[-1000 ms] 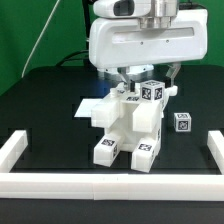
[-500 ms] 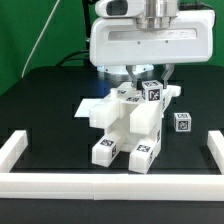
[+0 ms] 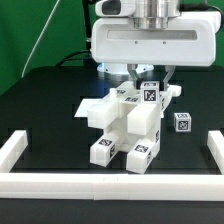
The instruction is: Assemble chair
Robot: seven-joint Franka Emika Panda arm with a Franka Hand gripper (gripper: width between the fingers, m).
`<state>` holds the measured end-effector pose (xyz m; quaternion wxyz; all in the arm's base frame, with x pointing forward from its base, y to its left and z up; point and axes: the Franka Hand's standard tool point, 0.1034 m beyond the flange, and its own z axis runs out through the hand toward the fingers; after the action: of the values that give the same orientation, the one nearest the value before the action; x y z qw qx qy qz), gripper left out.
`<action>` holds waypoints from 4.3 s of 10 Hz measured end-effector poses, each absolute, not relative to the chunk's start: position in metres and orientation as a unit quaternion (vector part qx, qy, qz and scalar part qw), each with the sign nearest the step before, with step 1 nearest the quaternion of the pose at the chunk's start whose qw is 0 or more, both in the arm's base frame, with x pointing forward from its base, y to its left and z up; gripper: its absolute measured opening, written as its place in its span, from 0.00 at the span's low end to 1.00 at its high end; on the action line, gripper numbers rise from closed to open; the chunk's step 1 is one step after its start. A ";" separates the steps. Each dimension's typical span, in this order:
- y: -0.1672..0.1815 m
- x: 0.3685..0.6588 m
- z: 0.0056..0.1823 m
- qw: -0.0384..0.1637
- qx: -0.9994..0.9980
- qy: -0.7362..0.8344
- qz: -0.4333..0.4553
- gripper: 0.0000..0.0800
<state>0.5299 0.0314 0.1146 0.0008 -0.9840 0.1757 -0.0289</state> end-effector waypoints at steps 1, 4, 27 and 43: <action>0.031 0.530 0.115 0.003 -0.978 0.207 -0.029 0.36; 0.032 0.531 0.115 0.027 -0.924 0.381 -0.024 0.36; 0.020 0.542 0.116 0.013 -0.999 -0.027 -0.035 0.58; 0.021 0.543 0.117 0.031 -0.935 0.354 -0.027 0.73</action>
Offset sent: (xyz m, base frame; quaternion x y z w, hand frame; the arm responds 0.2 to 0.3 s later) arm -0.0031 -0.0041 -0.0007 0.0084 -0.0136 0.2717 0.9623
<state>0.5429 0.0209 0.1171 0.0315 -0.9345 0.3535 -0.0266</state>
